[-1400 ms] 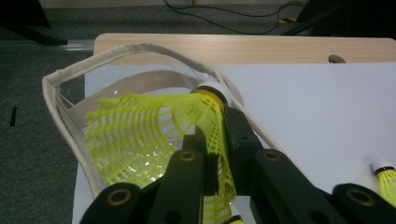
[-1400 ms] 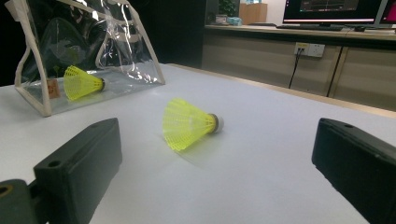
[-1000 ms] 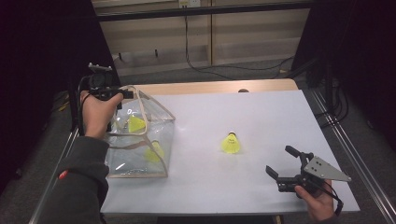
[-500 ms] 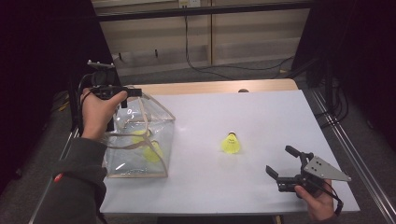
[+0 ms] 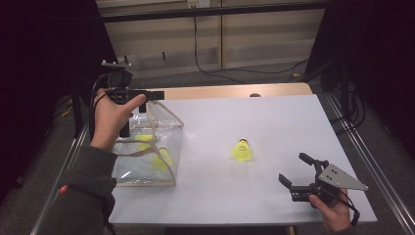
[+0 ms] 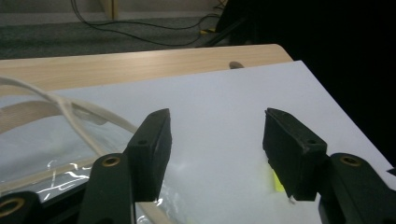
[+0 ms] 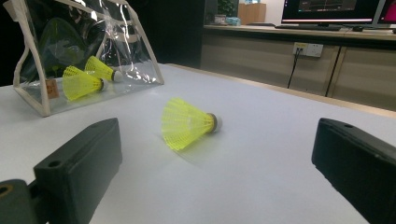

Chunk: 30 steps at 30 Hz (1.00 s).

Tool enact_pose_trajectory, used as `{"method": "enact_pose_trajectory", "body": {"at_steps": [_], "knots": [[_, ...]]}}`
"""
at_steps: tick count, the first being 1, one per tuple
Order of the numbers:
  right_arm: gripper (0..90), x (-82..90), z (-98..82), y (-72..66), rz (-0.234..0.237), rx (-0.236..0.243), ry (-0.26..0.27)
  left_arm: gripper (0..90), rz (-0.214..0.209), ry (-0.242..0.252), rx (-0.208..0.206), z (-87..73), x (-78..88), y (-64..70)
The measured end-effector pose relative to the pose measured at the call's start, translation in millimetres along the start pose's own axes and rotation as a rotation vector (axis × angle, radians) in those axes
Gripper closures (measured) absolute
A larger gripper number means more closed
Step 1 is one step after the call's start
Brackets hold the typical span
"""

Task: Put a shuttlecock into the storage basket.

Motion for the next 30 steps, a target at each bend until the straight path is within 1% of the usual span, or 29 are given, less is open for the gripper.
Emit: {"method": "enact_pose_trajectory", "body": {"at_steps": [2,4,5,6,8,10,13,14,15,18,19,22,30], "knots": [[1.5,0.1,0.1,0.0,0.0,0.001,0.001,38.4,-0.015,-0.001,-0.004,-0.3,-1.0,3.2],[1.5,0.1,0.1,0.0,0.0,0.004,0.0,35.2,-0.018,0.004,-0.02,-0.8,-1.9,6.1],[1.5,0.0,0.1,-0.1,0.0,0.004,0.0,33.4,-0.022,0.008,-0.021,-0.8,-2.0,7.8],[1.5,0.0,0.1,-0.1,0.0,0.003,0.0,32.7,-0.031,0.013,-0.019,-1.0,-2.2,9.3],[1.5,-0.1,0.1,-0.2,0.0,0.003,0.0,30.1,-0.047,0.016,-0.028,-1.3,-2.6,12.4],[1.5,0.0,0.1,-0.2,0.0,0.003,0.0,28.6,-0.051,0.016,-0.046,-1.8,-3.0,15.2],[1.5,0.1,0.1,-0.1,-0.001,0.004,0.0,25.8,-0.07,0.024,-0.062,-2.5,-3.6,19.8],[1.5,0.1,0.1,0.0,-0.001,0.004,0.0,25.0,-0.069,0.031,-0.075,-2.5,-3.8,20.9],[1.5,0.1,0.1,0.0,-0.001,0.004,0.0,24.2,-0.078,0.037,-0.084,-2.5,-4.2,22.8],[1.5,0.0,0.1,-0.1,-0.001,0.003,-0.001,22.3,-0.101,0.038,-0.094,-3.5,-5.7,28.3],[1.5,0.0,0.1,-0.2,-0.001,0.003,-0.001,22.0,-0.108,0.022,-0.09,-4.4,-6.1,29.6],[1.6,0.1,0.2,-0.2,-0.001,0.002,0.0,19.8,-0.126,0.02,-0.11,-5.5,-8.2,34.9],[1.5,0.4,0.3,-0.2,-0.001,0.003,0.001,15.8,-0.153,0.017,-0.137,-10.6,-15.6,46.2]]}}
Point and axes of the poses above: each handheld gripper's, and its own axes: x roughly backward along the jaws, z roughly out of its top, y roughly to its right, the point moved 2 cm from there along -x, roughly forward along the jaws, and after that the axes turned 2 degrees about z, right-handed, at the moved point
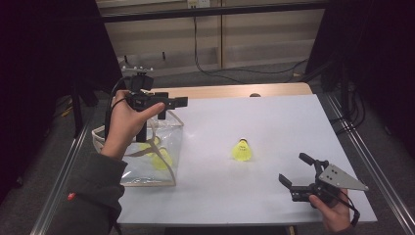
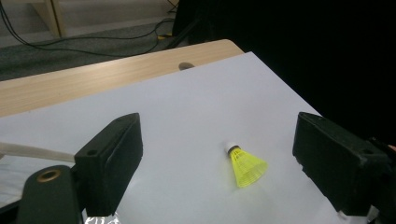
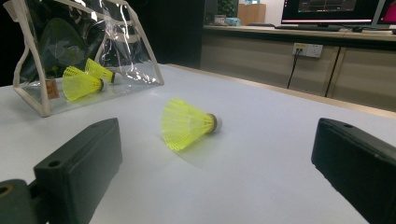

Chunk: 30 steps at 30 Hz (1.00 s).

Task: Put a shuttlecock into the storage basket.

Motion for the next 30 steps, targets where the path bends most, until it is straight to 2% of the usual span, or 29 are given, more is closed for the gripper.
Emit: {"method": "enact_pose_trajectory", "body": {"at_steps": [11,17,30], "knots": [[1.5,0.1,0.0,0.1,-0.001,0.001,0.0,13.4,-0.028,0.008,-0.01,-6.4,-8.8,12.3],[1.5,0.0,0.1,-0.1,-0.002,0.001,0.003,12.0,-0.024,0.002,-0.041,-9.9,-13.4,19.3],[1.6,0.2,0.1,-0.1,-0.003,0.002,0.002,11.4,-0.037,0.004,-0.024,-18.2,-24.1,24.2]]}}
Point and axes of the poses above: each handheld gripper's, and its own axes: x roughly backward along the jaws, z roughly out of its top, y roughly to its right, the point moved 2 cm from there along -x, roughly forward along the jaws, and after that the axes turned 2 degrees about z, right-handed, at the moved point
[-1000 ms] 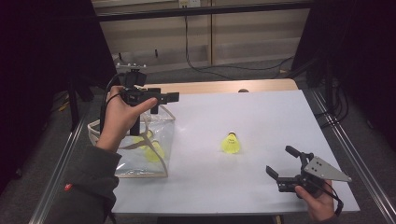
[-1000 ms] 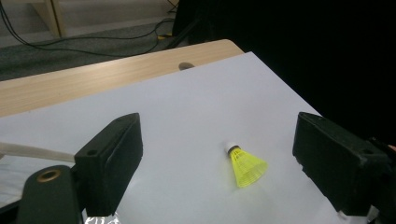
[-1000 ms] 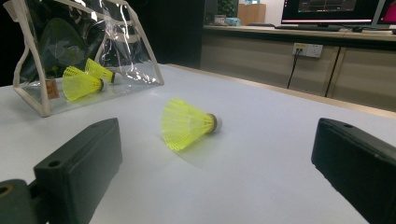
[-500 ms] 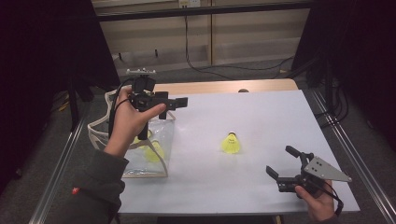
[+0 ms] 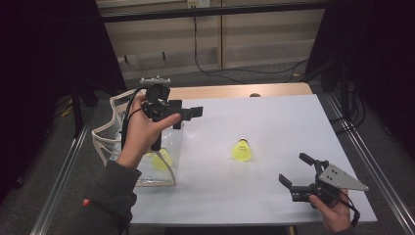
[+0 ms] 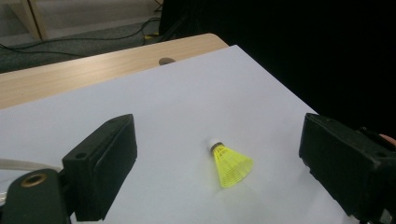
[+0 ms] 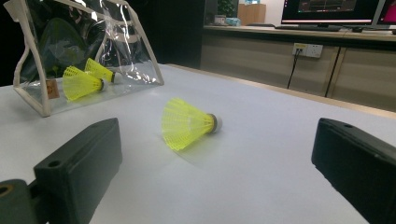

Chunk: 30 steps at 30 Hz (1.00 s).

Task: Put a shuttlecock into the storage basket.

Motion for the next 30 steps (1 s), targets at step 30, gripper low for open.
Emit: {"method": "enact_pose_trajectory", "body": {"at_steps": [30], "knots": [[1.5,1.7,-0.2,-0.6,-0.002,-0.001,-0.001,6.9,-0.002,-0.006,-0.005,-21.6,-24.9,10.7]]}}
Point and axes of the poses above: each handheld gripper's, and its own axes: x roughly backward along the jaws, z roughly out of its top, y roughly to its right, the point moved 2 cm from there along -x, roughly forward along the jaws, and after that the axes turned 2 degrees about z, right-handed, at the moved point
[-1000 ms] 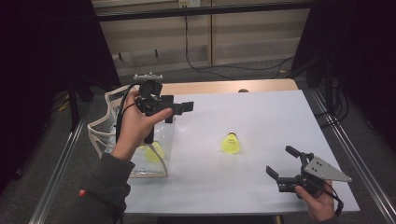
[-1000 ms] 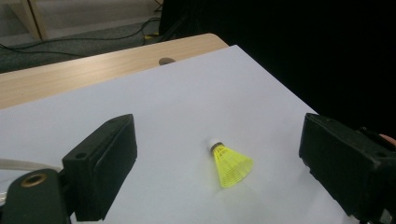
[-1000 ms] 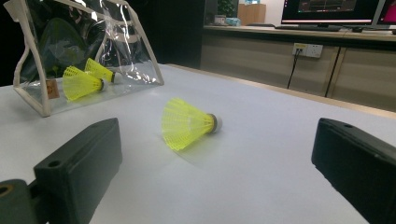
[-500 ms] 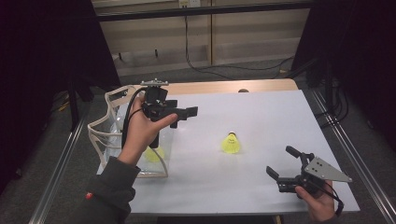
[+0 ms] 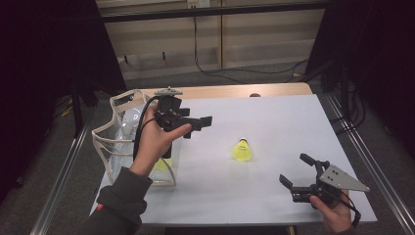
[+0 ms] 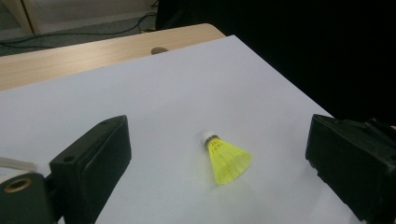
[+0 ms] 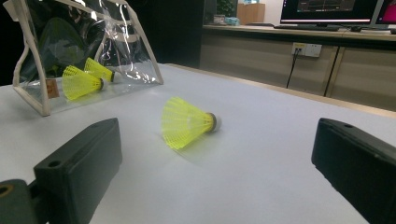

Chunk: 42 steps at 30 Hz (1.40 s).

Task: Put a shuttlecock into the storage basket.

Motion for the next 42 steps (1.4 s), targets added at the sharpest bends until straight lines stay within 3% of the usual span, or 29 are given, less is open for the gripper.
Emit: {"method": "enact_pose_trajectory", "body": {"at_steps": [42], "knots": [[1.5,1.8,-0.4,1.3,-0.005,0.001,-0.001,7.2,-0.034,-0.029,-0.028,-33.5,-39.8,15.2]]}}
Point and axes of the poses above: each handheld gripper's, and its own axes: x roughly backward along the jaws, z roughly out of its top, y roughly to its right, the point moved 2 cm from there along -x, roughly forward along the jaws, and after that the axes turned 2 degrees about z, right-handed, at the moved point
